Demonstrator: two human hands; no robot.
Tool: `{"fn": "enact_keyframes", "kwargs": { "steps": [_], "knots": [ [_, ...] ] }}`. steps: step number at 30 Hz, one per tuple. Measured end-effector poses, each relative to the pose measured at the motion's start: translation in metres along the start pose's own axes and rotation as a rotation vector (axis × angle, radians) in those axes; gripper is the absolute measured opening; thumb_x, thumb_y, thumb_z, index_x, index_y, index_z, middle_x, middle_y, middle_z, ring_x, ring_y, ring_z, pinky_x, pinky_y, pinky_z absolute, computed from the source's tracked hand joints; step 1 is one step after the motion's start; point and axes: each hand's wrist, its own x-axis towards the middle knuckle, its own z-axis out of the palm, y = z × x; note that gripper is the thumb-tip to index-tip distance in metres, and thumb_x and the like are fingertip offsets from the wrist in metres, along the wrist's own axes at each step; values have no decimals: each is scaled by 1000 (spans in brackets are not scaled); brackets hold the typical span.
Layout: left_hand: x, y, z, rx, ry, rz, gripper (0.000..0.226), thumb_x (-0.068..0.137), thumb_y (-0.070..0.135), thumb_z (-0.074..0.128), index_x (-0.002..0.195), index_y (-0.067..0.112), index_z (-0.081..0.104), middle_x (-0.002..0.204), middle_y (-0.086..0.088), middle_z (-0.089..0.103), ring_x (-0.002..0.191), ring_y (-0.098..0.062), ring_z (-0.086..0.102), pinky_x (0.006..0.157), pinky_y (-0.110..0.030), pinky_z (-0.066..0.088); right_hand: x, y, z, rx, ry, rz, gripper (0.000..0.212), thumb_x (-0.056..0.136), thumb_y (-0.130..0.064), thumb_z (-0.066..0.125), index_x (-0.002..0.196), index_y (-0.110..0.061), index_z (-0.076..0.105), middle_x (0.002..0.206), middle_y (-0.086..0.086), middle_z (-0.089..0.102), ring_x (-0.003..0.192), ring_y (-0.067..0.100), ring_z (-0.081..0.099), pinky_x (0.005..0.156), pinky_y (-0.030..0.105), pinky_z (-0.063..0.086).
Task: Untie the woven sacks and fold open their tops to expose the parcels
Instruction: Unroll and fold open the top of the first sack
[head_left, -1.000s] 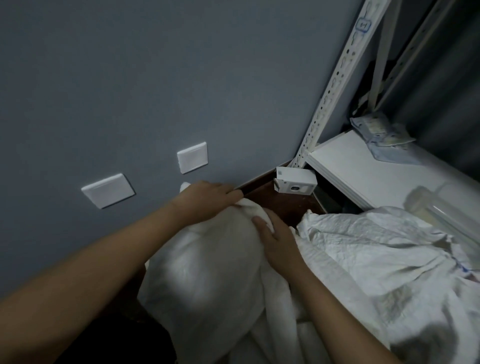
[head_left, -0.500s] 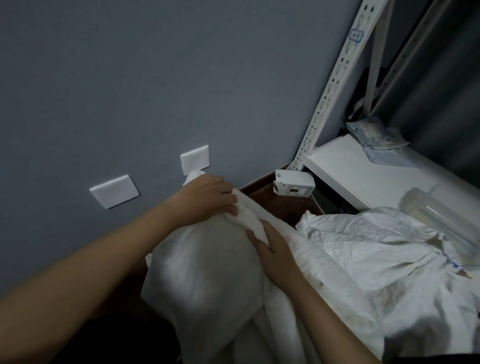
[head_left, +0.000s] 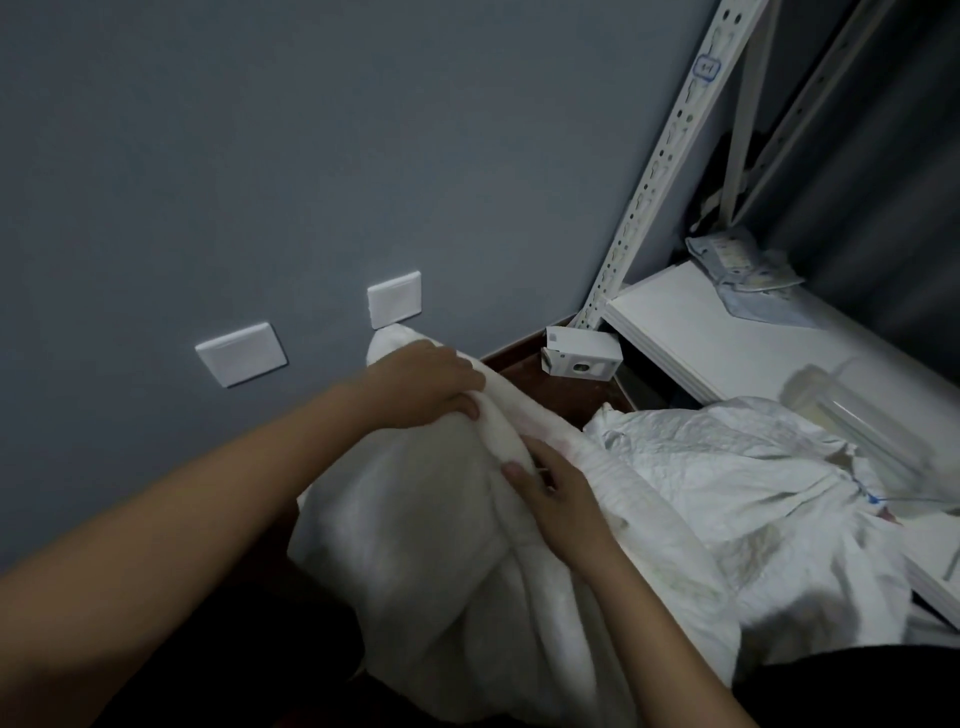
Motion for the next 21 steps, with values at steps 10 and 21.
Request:
{"fn": "enact_keyframes", "kwargs": {
  "steps": [10, 21],
  "knots": [
    [-29, 91, 28, -715, 501, -817, 31, 87, 40, 64, 103, 15, 56, 95, 2, 57, 86, -15, 56, 77, -30, 48, -10, -10, 20, 165, 404, 55, 21, 80, -13, 72, 96, -14, 60, 83, -7, 62, 72, 4, 57, 64, 11, 44],
    [-35, 117, 19, -1700, 526, -1064, 19, 87, 3, 63, 105, -1, 63, 105, -18, 66, 91, -29, 67, 66, -31, 58, -55, -13, 20, 221, 122, 72, 27, 91, -30, 63, 115, -26, 52, 108, -13, 62, 97, -2, 60, 81, 12, 48]
  ]
}}
